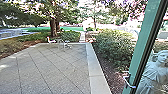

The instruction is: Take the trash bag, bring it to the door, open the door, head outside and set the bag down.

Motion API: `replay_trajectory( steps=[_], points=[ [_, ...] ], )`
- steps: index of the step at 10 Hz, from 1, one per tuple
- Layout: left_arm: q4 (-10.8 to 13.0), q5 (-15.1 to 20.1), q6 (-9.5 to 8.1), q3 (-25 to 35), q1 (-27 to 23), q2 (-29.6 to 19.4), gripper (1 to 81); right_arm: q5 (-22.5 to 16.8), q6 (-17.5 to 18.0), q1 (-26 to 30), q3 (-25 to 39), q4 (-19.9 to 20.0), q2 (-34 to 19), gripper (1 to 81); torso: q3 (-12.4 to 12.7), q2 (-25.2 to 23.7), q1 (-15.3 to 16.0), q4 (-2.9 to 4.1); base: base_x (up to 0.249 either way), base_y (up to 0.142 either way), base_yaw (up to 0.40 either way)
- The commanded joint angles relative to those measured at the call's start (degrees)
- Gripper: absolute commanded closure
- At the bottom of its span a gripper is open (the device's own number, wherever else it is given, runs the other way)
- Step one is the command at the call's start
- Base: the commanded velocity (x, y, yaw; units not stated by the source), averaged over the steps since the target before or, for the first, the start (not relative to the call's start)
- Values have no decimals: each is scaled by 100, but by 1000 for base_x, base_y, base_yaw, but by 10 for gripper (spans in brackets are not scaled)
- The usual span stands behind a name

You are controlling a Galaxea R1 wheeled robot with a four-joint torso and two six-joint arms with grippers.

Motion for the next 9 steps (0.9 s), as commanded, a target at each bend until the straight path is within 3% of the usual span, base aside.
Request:
replay_trajectory(
  steps=[1,9],
  points=[
    [-5,333,26,7,-269,4,811,-368,-8,236,3,9,-3,10,0,0,2,0,137,0,0],
    [-14,341,18,7,-261,-4,811,-368,-8,226,3,17,-12,10,2,-4,-10,0,143,8,0]
  ],
)
